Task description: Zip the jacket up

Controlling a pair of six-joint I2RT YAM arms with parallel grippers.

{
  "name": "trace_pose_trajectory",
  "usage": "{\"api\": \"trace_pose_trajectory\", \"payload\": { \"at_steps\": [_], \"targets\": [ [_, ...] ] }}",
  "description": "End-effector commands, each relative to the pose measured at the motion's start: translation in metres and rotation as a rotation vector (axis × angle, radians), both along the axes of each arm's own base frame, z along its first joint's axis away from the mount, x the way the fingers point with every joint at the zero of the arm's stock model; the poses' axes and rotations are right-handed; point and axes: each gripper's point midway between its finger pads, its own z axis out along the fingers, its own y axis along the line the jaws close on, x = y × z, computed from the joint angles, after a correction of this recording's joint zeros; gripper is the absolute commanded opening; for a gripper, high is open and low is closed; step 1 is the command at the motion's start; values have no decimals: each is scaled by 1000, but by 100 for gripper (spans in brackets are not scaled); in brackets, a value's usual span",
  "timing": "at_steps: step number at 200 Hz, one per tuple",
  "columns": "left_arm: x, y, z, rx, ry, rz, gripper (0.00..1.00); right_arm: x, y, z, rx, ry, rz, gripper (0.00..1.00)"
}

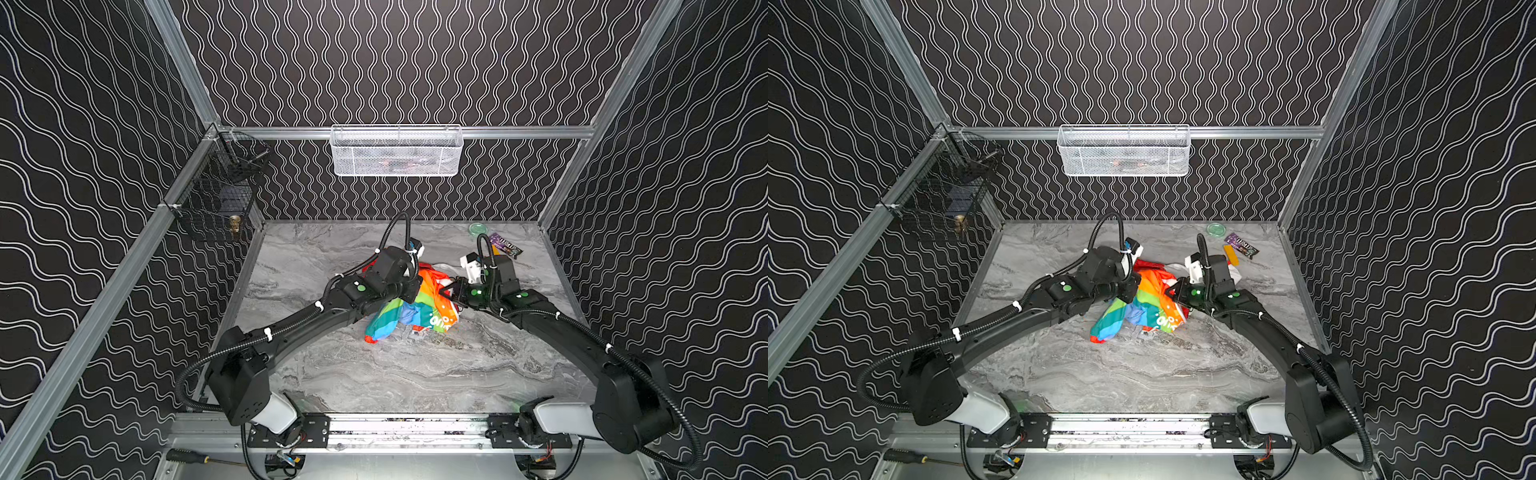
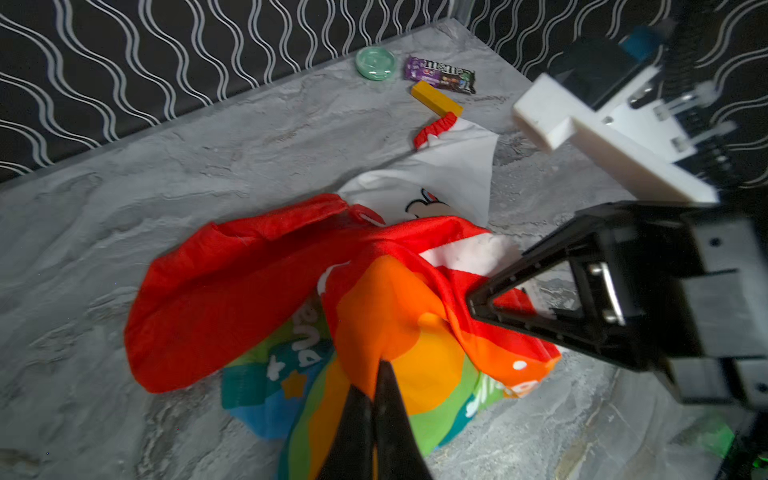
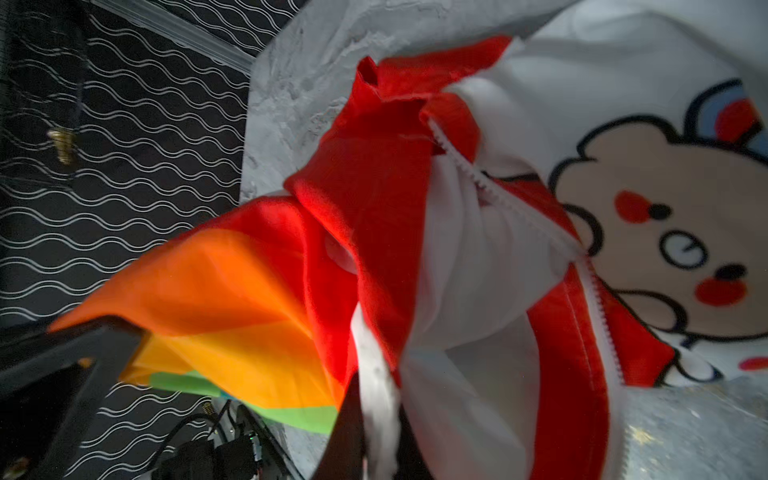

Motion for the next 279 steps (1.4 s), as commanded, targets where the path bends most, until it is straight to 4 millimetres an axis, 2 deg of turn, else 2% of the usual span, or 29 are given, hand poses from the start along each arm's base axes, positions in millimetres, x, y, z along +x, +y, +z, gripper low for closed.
{"api": "trace_pose_trajectory", "payload": {
  "at_steps": [1, 39, 46, 50, 63, 108, 119, 127, 142, 172, 199, 223, 252, 279],
  "targets": [
    [13, 32, 3, 91, -27, 101, 0, -1, 10, 28, 54, -43, 32, 6],
    [35, 81, 2, 95, 1, 250, 0, -6, 18, 70, 117, -103, 71, 3],
    [37, 89, 2, 83, 8, 266, 0, -9, 20, 71, 124, -99, 81, 2],
    [38, 93, 3, 76, 10, 273, 0, -8, 23, 88, 142, -129, 92, 3],
    [41, 102, 6, 62, 13, 287, 0, -11, 28, 103, 174, -145, 120, 2],
    [48, 123, 18, 42, 8, 319, 0, -23, 54, 143, 295, -148, 241, 4],
    [50, 124, 22, 39, 5, 320, 0, -22, 58, 148, 323, -144, 256, 4],
    [52, 125, 22, 44, 5, 323, 0, -29, 70, 151, 344, -131, 292, 4],
    [55, 128, 24, 48, 3, 330, 0, -28, 74, 155, 378, -127, 304, 4],
    [71, 136, 4, 69, 64, 353, 0, -10, 80, 130, 356, -79, 273, 5],
    [89, 137, -23, 82, 117, 375, 0, 20, 83, 86, 244, -15, 213, 5],
    [107, 138, -45, 96, 160, 405, 0, 50, 79, 52, 130, 23, 135, 5],
    [128, 140, -69, 121, 209, 442, 0, 82, 68, 20, -7, 39, 35, 5],
    [150, 140, -74, 137, 218, 471, 0, 103, 62, -2, -69, 56, -27, 5]
  ]
}}
